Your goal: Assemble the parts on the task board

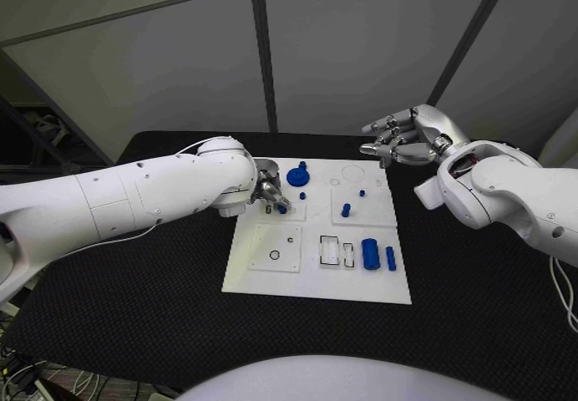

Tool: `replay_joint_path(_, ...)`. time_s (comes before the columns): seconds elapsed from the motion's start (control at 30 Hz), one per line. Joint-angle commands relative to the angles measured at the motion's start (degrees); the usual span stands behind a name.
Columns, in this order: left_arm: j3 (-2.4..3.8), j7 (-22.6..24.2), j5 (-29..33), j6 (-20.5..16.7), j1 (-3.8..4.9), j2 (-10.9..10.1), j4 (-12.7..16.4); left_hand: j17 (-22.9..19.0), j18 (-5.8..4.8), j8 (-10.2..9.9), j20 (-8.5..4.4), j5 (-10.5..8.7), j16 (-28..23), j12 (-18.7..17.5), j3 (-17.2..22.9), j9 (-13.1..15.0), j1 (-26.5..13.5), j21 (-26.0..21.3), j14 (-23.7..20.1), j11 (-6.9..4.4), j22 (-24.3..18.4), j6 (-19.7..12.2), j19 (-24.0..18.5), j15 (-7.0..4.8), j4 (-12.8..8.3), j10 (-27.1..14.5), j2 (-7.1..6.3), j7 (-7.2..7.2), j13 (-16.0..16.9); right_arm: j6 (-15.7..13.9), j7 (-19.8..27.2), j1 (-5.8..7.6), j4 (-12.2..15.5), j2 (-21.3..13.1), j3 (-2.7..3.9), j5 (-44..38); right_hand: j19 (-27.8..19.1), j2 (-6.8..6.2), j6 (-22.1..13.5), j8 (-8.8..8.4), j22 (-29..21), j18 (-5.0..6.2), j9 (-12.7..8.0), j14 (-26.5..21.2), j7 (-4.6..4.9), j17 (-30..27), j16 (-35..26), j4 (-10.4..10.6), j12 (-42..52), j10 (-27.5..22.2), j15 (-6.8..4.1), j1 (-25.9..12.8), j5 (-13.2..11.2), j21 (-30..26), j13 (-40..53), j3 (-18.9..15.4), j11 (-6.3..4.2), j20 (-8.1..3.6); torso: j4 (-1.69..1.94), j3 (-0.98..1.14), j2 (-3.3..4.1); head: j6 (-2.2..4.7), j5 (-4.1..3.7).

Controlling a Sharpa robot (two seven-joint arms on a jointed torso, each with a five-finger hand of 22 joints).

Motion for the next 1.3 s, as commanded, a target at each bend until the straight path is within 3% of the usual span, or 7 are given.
replay_joint_path(0.03, -0.27, -0.57, -0.17, 2.19, -0.43, 0.43, -0.16, 9.95, 0.21, -0.39, -0.16, -0.13, 0.40, 0.10, 9.01, 0.24, -1.06, 0.19, 4.84, -0.38, 0.12, 0.45, 0.28, -0.37, -8.73, 1.36, -0.35, -0.11, 0.12, 0.42, 0.26, 0.12, 0.09, 0.01, 0.05, -0.12, 0.47, 0.12, 0.41, -0.04, -0.05, 0.24, -0.05, 0.48, -0.06, 0.05, -0.28, -0.13, -0.17, 0.47, -0.02, -0.60, 0.36, -0.20, -0.06, 0.10, 0.02, 0.04, 0.03, 0.00, -0.03, -0.07, -0.10)
replay_joint_path(0.43, -0.29, -1.46, -0.16, 1.16, -0.49, 0.99, -1.33, 10.48, -0.01, -0.78, -0.50, -0.21, 0.82, 0.49, 7.98, 1.07, -3.62, 0.70, 4.97, -0.75, 1.27, 1.33, 0.99, -0.73, -6.16, 1.85, -1.32, -0.65, 0.69, 0.43, 0.31, 0.12, 0.16, -0.03, 0.05, -0.12, 0.53, 0.11, 0.40, -0.05, -0.10, 0.24, -0.05, 0.52, -0.06, 0.08, -0.36, -0.09, -0.16, 0.47, -0.02, -0.70, 0.36, -0.28, -0.12, 0.08, 0.03, 0.04, 0.03, -0.02, -0.03, -0.12, -0.19)
replay_joint_path(0.5, -0.29, -1.58, -0.16, 1.22, -0.50, 1.02, -1.43, 10.65, -0.12, -0.97, -0.61, -8.27, 0.96, 0.79, 7.04, 1.36, -3.98, 0.83, 5.01, -0.98, 1.58, 1.81, 1.16, -1.03, -5.09, 2.12, -1.44, -1.19, 1.04, 0.46, 0.30, 0.12, 0.16, -0.03, 0.05, -0.12, 0.53, 0.11, 0.40, -0.05, -0.10, 0.24, -0.05, 0.52, -0.06, 0.08, -0.36, -0.09, -0.16, 0.47, -0.02, -0.70, 0.36, -0.28, -0.12, 0.08, 0.03, 0.04, 0.00, -0.02, -0.02, -0.18, -0.19)
replay_joint_path(0.57, -0.29, -1.70, -0.16, 1.42, -0.50, 1.04, -1.50, 10.80, -0.12, -1.19, -0.76, -10.72, 1.08, 0.91, 6.43, 1.48, -4.21, 0.92, 5.05, -1.07, 1.83, 2.18, 1.30, -0.98, -4.30, 2.20, -1.60, -1.07, 1.27, 0.48, 0.29, 0.12, 0.15, -0.03, 0.05, -0.12, 0.57, 0.11, 0.39, -0.06, -0.14, 0.23, -0.06, 0.54, -0.05, 0.10, -0.42, -0.05, -0.15, 0.46, -0.01, -0.80, 0.36, -0.34, -0.18, 0.06, 0.04, 0.04, 0.02, -0.02, -0.01, -0.20, -0.20)
replay_joint_path(0.63, -0.29, -1.82, -0.16, 1.65, -0.51, 1.06, -1.55, 10.93, -0.15, -1.35, -0.78, -11.48, 1.18, 1.08, 6.02, 1.55, -4.40, 1.00, 5.08, -1.07, 2.01, 2.40, 1.40, -0.98, -3.76, 2.28, -1.76, -1.08, 1.45, 0.50, 0.28, 0.12, 0.15, -0.04, 0.05, -0.12, 0.57, 0.11, 0.39, -0.06, -0.14, 0.23, -0.06, 0.54, -0.05, 0.10, -0.42, -0.05, -0.15, 0.46, -0.01, -0.80, 0.36, -0.34, -0.18, 0.06, 0.04, 0.04, 0.04, -0.01, 0.00, -0.22, -0.21)
replay_joint_path(1.3, -0.29, -2.49, -0.17, 2.30, -0.58, 1.29, -1.81, 11.66, -0.32, -2.17, -0.78, -13.42, 1.75, 1.98, 3.51, 1.95, -5.60, 1.38, 5.26, -1.19, 2.97, 3.69, 1.89, -0.96, 0.07, 2.74, -2.73, -1.25, 2.41, 0.54, 0.30, 0.12, 0.14, -0.05, 0.05, -0.12, 0.62, 0.10, 0.37, -0.07, -0.19, 0.23, -0.06, 0.57, -0.04, 0.13, -0.50, 0.01, -0.13, 0.46, 0.00, -0.93, 0.36, -0.42, -0.24, 0.04, 0.04, 0.04, 0.07, -0.02, -0.03, -0.48, -0.32)
